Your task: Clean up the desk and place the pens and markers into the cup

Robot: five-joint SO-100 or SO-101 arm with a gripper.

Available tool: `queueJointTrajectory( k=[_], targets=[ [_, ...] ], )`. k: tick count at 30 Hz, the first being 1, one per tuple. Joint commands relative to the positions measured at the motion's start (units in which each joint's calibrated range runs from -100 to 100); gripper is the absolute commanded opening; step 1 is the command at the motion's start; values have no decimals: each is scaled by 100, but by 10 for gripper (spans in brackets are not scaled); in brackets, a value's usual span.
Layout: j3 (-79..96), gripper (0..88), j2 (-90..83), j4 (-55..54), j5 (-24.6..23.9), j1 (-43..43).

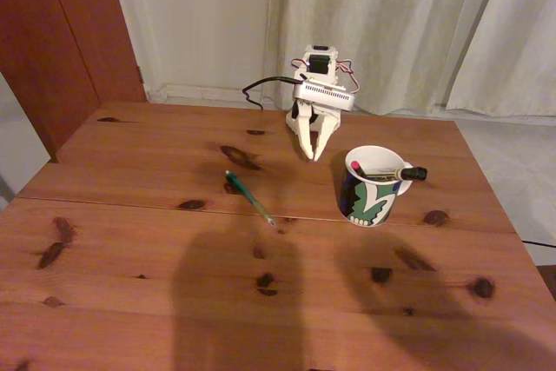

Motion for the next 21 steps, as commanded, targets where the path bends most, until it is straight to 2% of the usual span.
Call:
queueJointTrajectory(
  k=[1,21],
  targets=[
    [57,8,-82,4,9,-35],
    [57,8,-82,21,9,-35]
  ],
)
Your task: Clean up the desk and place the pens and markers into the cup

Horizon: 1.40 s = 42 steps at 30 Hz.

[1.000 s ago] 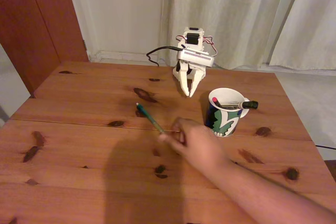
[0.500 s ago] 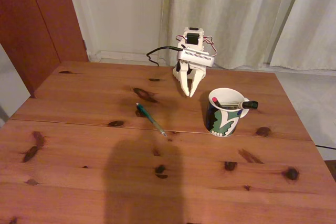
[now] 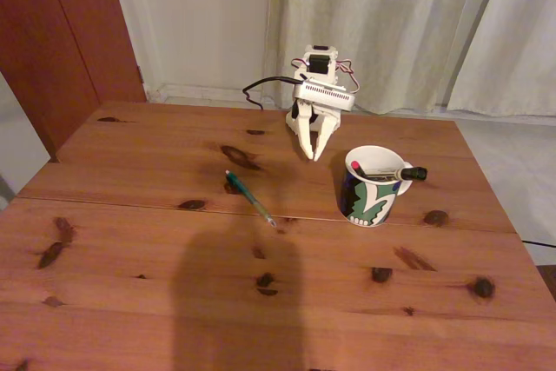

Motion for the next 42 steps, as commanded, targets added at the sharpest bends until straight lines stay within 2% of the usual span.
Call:
queueJointTrajectory(
  k=[1,14,22,27,34,42],
  targets=[
    [57,8,-82,12,-6,-27],
    [-42,8,-82,64,-16,-35],
    [-1268,8,-74,2008,-16,-107],
    [-1575,8,150,2335,-27,-252],
    [-2287,8,1623,2309,-27,-260],
    [-4145,8,4345,2309,-27,-187]
  ],
)
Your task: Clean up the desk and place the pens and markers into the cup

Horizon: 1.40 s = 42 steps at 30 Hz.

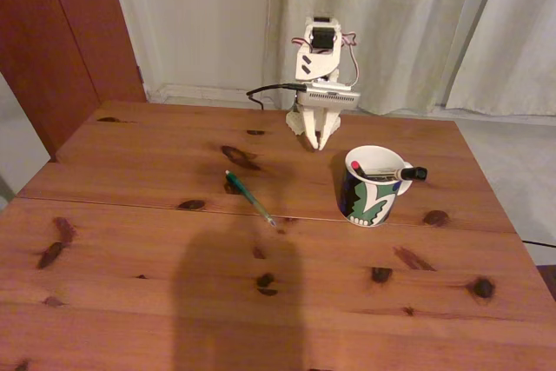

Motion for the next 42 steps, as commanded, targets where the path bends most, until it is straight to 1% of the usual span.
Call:
queueJointTrajectory(
  k=[1,7,11,18,21,23,28,34,37,42],
  targets=[
    [-1232,8,1327,11,-12,80],
    [-3198,8,3404,3,-1,257],
    [-4018,8,4480,3,-1,257],
    [-5191,8,5655,3,40,257],
    [-5380,8,5944,3,72,265],
    [-5380,8,6102,3,276,265],
    [-5371,8,6333,54,1036,378],
    [-5362,8,6399,89,1743,571],
    [-5362,8,6399,89,1968,707],
    [-5362,8,6399,89,2188,981]
  ],
)
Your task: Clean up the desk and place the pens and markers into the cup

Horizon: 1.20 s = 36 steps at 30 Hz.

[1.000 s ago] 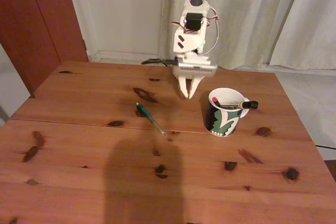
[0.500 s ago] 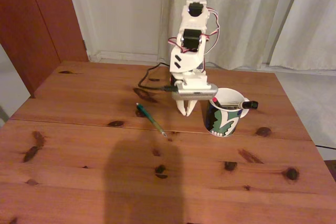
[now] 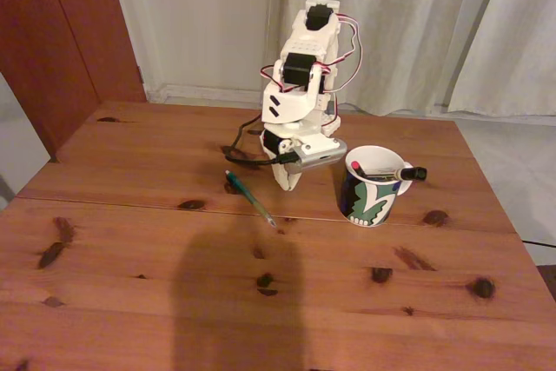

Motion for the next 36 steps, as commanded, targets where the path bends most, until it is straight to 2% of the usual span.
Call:
queueJointTrajectory(
  k=[1,13,26,36],
  targets=[
    [-343,8,-50,31,194,253],
    [-27,8,-41,-47,686,993],
    [234,8,281,-64,650,1081],
    [9,8,918,-812,644,1049]
  ],
)
